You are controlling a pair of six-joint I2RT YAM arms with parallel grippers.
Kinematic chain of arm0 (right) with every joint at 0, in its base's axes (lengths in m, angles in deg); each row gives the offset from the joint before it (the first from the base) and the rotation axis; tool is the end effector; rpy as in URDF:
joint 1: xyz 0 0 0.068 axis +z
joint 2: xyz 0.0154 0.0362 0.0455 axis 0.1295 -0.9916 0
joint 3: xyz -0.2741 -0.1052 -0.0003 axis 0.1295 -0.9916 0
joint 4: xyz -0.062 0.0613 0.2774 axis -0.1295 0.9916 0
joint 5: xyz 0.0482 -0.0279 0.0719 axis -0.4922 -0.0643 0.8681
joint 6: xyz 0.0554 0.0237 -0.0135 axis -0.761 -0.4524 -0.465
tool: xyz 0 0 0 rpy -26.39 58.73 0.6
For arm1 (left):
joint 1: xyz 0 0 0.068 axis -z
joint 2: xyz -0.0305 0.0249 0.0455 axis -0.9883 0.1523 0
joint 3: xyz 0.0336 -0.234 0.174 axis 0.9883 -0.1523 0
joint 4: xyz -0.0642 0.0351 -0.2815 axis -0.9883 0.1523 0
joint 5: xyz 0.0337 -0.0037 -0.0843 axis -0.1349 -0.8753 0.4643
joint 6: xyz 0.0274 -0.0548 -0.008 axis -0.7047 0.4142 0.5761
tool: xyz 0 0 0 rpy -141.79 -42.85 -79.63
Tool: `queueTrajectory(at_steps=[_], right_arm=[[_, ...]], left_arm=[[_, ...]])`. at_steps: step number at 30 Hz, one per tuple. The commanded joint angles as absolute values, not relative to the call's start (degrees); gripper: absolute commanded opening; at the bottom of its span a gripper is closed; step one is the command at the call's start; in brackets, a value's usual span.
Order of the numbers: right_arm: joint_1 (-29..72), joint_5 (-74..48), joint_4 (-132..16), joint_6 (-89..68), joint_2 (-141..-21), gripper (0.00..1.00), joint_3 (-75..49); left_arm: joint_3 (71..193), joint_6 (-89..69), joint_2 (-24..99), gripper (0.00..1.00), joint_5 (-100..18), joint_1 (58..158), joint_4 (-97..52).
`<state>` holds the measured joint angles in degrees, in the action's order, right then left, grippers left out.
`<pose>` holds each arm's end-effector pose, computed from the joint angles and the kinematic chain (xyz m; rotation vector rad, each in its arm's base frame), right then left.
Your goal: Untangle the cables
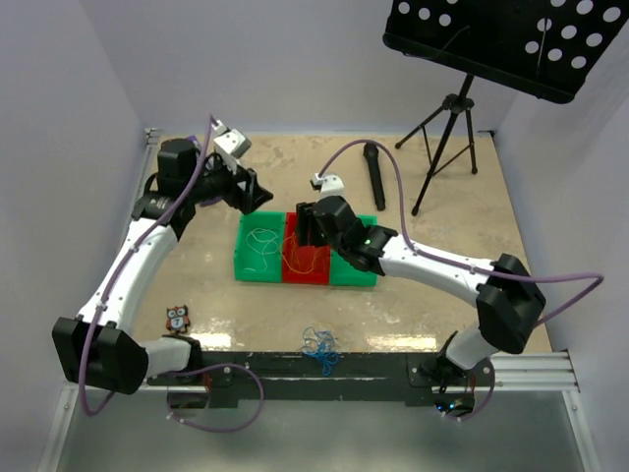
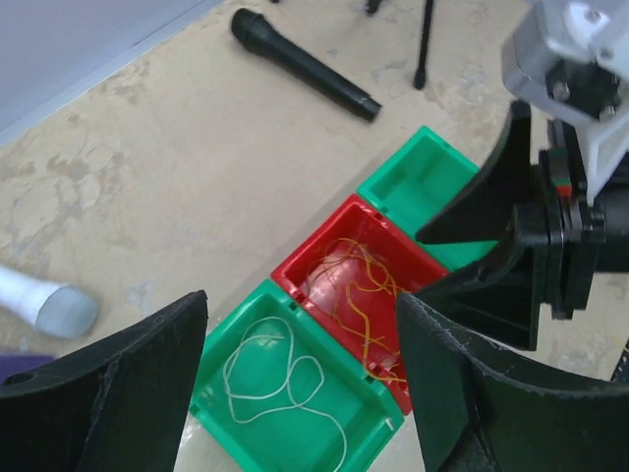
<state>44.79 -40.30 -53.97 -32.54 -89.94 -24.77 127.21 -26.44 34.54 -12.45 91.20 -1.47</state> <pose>0.2543 0.3024 0.2709 -0.2245 2.1026 0.4941 0.3047 -0.0820 0.3786 0.6604 1.8431 -0.6955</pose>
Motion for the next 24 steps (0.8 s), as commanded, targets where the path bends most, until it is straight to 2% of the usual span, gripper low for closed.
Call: queueTrajectory(at_steps=[1, 7, 12, 15, 21, 24], right_arm=[[44.59, -38.51, -53.89, -31.38, -85.05, 0.65, -24.71], [42.4, -37.81, -53.1, -32.17, -80.92, 0.62, -28.21], [38.54, -36.75, -52.22, -35.07, -77.14, 0.6, -34.1], [36.08, -37.88, -50.91, -36.82, -73.54, 0.61, -36.39], [31.33, -40.44, -46.77, -41.49, -63.88, 0.61, -41.57], [30.53, -40.62, -45.8, -42.54, -59.39, 0.61, -44.39]], left_arm=[[128.25, -37.74, 32.12, 0.83, -6.19, 95.03, 6.66], [133.08, -52.59, 30.19, 0.84, -0.48, 98.99, 18.96], [132.67, -65.09, 26.86, 0.91, 4.02, 109.33, 27.69], [127.49, -66.51, 25.44, 0.93, 1.03, 117.52, 26.99], [117.11, -59.31, 27.28, 0.94, -2.4, 131.66, 14.17], [114.11, -57.9, 29.74, 0.9, -5.82, 138.35, 9.68]])
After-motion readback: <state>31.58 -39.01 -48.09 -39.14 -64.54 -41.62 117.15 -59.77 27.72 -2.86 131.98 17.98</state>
